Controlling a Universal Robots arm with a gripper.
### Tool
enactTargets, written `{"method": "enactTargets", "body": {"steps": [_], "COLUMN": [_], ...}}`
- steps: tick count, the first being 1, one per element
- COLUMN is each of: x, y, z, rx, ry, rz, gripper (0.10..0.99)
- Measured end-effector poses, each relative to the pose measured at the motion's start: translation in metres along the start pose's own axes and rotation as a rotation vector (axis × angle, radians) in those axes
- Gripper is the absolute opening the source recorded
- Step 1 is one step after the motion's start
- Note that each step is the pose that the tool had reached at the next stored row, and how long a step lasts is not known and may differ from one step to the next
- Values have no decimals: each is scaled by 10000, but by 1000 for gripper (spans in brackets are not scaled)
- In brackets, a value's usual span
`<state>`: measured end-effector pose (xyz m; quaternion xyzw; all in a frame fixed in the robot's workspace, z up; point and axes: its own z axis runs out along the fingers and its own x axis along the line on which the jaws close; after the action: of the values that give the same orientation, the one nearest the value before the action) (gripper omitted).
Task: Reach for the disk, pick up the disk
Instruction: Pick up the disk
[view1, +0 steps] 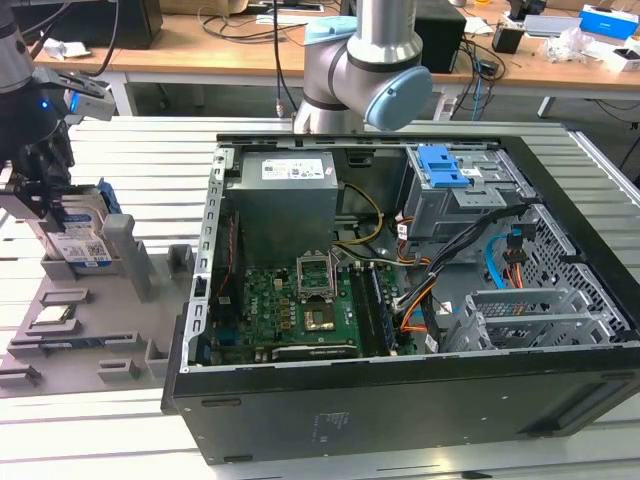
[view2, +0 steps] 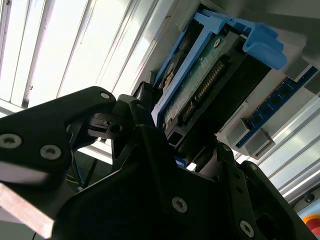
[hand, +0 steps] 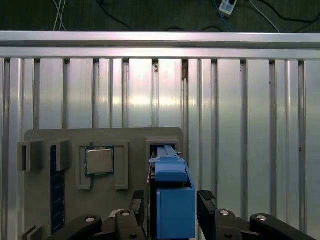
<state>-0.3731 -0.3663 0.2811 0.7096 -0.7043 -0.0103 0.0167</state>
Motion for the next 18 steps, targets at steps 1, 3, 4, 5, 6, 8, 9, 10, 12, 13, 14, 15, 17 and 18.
{"method": "enactTargets", "body": {"steps": [1, 3, 4, 5, 6, 8, 9, 10, 12, 13, 14, 15, 17, 18], "x": [0, 0, 0, 0, 0, 0, 0, 0, 0, 0, 0, 0, 0, 0], "y": [0, 0, 0, 0, 0, 0, 0, 0, 0, 0, 0, 0, 0, 0], "z": [1, 2, 2, 3, 3, 4, 5, 5, 6, 6, 6, 7, 8, 9], "rx": [0, 1, 0, 0, 0, 0, 1, 0, 0, 0, 0, 0, 1, 1], "ry": [0, 0, 0, 0, 0, 0, 0, 0, 0, 0, 0, 0, 1, -1], "rz": [0, 0, 0, 0, 0, 0, 0, 0, 0, 0, 0, 0, 0, 0], "gripper": [545, 545, 545, 545, 545, 616, 616, 616, 616, 616, 600, 600, 475, 361]}}
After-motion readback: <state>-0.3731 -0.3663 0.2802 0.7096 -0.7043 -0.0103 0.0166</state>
